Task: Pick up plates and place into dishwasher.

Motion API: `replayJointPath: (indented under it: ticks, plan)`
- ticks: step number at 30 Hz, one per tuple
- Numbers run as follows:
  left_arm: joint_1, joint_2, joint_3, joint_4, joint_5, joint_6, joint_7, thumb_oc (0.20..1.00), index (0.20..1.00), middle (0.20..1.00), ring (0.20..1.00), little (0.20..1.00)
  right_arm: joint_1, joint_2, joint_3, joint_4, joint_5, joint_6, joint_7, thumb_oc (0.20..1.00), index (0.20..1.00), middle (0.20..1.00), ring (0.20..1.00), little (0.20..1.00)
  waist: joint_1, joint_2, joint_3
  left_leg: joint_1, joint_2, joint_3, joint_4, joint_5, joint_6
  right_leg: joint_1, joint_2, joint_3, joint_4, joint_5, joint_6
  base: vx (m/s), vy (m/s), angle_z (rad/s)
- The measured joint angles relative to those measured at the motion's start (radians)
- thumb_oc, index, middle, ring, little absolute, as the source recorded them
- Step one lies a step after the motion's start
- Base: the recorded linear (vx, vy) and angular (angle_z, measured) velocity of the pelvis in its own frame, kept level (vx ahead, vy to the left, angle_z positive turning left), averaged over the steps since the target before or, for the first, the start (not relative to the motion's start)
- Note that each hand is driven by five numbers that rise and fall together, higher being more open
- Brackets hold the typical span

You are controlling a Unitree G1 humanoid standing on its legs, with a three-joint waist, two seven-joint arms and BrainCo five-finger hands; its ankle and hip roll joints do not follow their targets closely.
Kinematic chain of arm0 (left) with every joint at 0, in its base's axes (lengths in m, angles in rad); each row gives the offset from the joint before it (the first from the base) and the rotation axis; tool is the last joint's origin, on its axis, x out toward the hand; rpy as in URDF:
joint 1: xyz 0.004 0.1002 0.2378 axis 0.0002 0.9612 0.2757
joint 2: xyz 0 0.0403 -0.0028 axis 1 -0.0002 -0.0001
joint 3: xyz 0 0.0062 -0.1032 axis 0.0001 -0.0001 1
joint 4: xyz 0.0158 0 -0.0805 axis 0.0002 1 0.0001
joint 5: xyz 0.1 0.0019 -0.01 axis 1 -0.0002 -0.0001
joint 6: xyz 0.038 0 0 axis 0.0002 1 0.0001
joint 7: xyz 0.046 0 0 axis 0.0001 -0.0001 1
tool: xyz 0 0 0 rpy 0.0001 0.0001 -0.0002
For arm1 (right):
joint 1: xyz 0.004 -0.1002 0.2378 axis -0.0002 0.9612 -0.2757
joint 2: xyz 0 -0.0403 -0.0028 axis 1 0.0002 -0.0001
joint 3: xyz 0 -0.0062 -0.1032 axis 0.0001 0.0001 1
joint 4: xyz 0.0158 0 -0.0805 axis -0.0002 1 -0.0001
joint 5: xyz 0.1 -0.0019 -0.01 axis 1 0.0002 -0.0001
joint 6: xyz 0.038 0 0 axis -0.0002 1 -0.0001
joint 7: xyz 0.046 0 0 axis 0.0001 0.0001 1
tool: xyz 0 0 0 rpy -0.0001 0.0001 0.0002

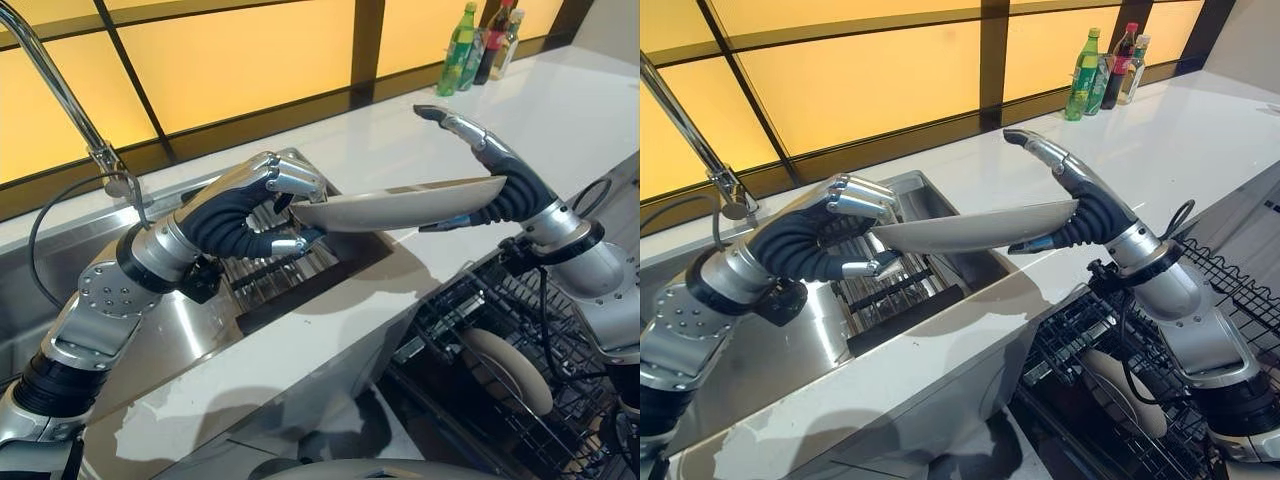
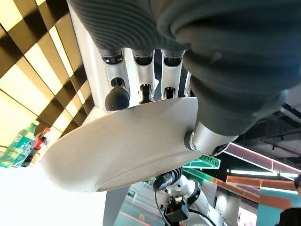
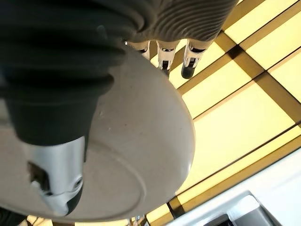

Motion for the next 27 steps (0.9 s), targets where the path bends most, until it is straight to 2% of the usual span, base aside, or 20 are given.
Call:
replayJointPath:
  ticks: [5, 11, 12, 14, 15, 16, 21, 27]
  plan:
    - [-0.005, 0.019, 0.000, 0.001, -0.028, 0.013, -0.014, 0.200, 0.200, 0.200, 0.200, 0.200, -0.044, -0.006, 0.009, 0.008, 0.025, 0.005, 0.010, 1.000, 1.000, 1.000, 1.000, 1.000, -0.001, -0.001, -0.006, 0.005, 0.001, 0.003, 0.000, 0.000, 0.000, -0.002, 0.000, 0.001, 0.000, 0.000, 0.000, 0.00, 0.000, 0.00]
    - [-0.005, 0.023, 0.002, 0.002, -0.082, 0.011, -0.040, 0.200, 0.200, 0.200, 0.200, 0.200, -0.044, -0.017, 0.010, 0.008, 0.142, 0.005, 0.161, 1.000, 1.000, 1.000, 1.000, 1.000, 0.000, -0.001, -0.012, 0.005, 0.001, 0.005, 0.000, 0.000, 0.000, -0.003, 0.000, 0.002, 0.001, 0.000, 0.000, 0.00, 0.000, 0.00]
    - [-0.005, 0.023, 0.001, 0.002, -0.090, 0.010, -0.040, 0.200, 0.200, 0.200, 0.200, 0.200, -0.044, -0.026, 0.015, 0.008, 0.165, 0.005, 0.172, 0.947, 0.947, 0.947, 0.947, 0.947, 0.001, -0.001, -0.013, 0.005, 0.001, 0.005, 0.000, 0.000, 0.000, -0.003, 0.000, 0.002, 0.001, 0.000, 0.000, 0.00, 0.000, 0.00]
    - [-0.005, 0.023, 0.002, 0.003, -0.101, 0.009, -0.038, 0.200, 0.200, 0.200, 0.200, 0.200, -0.045, -0.032, 0.026, 0.012, 0.200, 0.003, 0.188, 0.555, 0.555, 0.555, 0.555, 0.555, 0.001, -0.003, -0.016, 0.005, 0.001, 0.005, 0.000, 0.000, 0.000, -0.003, 0.000, 0.003, 0.001, 0.000, 0.000, 0.00, 0.000, 0.00]
    - [-0.005, 0.023, 0.002, 0.004, -0.105, 0.009, -0.035, 0.200, 0.200, 0.200, 0.200, 0.200, -0.045, -0.032, 0.037, 0.020, 0.207, 0.002, 0.195, 0.407, 0.407, 0.407, 0.407, 0.407, 0.002, -0.003, -0.018, 0.005, 0.001, 0.005, 0.000, 0.000, 0.000, -0.003, 0.000, 0.003, 0.001, 0.000, 0.000, 0.00, 0.000, 0.00]
    - [-0.007, 0.023, 0.002, 0.004, -0.107, 0.009, -0.028, 0.200, 0.200, 0.200, 0.200, 0.200, -0.045, -0.032, 0.054, 0.031, 0.210, 0.001, 0.204, 0.200, 0.200, 0.200, 0.200, 0.200, 0.001, -0.004, -0.020, 0.006, 0.001, 0.006, 0.000, 0.000, 0.000, -0.003, 0.000, 0.003, 0.001, 0.000, 0.000, 0.00, 0.000, 0.00]
    - [-0.014, 0.012, 0.016, 0.003, -0.108, 0.005, -0.015, 0.200, 0.200, 0.200, 0.200, 0.200, -0.044, -0.013, 0.092, 0.047, 0.225, -0.002, 0.245, 0.200, 0.200, 0.200, 0.200, 0.200, 0.001, -0.004, -0.026, 0.007, 0.002, 0.009, -0.001, 0.000, 0.000, -0.004, 0.000, 0.005, 0.001, 0.000, 0.000, 0.00, 0.000, 0.00]
    - [-0.014, -0.038, 0.041, 0.004, -0.120, 0.005, -0.010, 0.200, 0.200, 0.200, 0.200, 0.200, -0.042, 0.058, 0.095, 0.044, 0.294, -0.047, 0.297, 0.200, 0.200, 0.200, 0.200, 0.200, 0.002, -0.004, -0.034, 0.007, 0.004, 0.022, -0.007, 0.000, 0.000, -0.012, 0.002, 0.016, 0.001, 0.001, -0.001, -0.02, -0.027, -0.06]
